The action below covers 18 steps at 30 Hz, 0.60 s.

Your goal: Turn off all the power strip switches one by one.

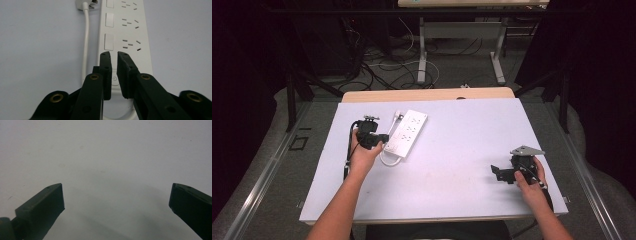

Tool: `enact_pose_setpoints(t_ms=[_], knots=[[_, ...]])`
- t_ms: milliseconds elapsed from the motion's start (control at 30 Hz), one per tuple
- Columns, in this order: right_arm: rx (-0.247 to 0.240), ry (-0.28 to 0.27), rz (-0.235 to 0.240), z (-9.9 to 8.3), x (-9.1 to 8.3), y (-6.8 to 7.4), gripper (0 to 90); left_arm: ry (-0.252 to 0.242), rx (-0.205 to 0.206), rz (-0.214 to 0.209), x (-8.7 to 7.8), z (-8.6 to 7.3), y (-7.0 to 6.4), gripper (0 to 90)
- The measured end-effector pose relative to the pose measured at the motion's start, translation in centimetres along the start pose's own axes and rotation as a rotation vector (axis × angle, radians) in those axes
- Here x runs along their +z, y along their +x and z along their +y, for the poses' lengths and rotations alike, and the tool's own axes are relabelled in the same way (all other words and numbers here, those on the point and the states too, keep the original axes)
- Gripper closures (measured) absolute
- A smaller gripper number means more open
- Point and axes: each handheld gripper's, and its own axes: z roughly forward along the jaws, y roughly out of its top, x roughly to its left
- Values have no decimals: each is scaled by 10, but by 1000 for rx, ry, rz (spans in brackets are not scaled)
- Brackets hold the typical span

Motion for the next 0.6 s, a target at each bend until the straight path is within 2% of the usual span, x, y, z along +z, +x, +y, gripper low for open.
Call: enact_pose_setpoints(t_ms=[167,400,433,600], knots=[[0,2,4,0,0,0,0,15,7,18,6,0,-3,898],[-1,2,5,0,0,0,0,48,14,28,14,-1,-6,900],[1,2,5,0,0,0,0,49,3,26,15,-1,-7,900],[0,2,6,0,0,0,0,80,18,34,20,-2,-8,900]])
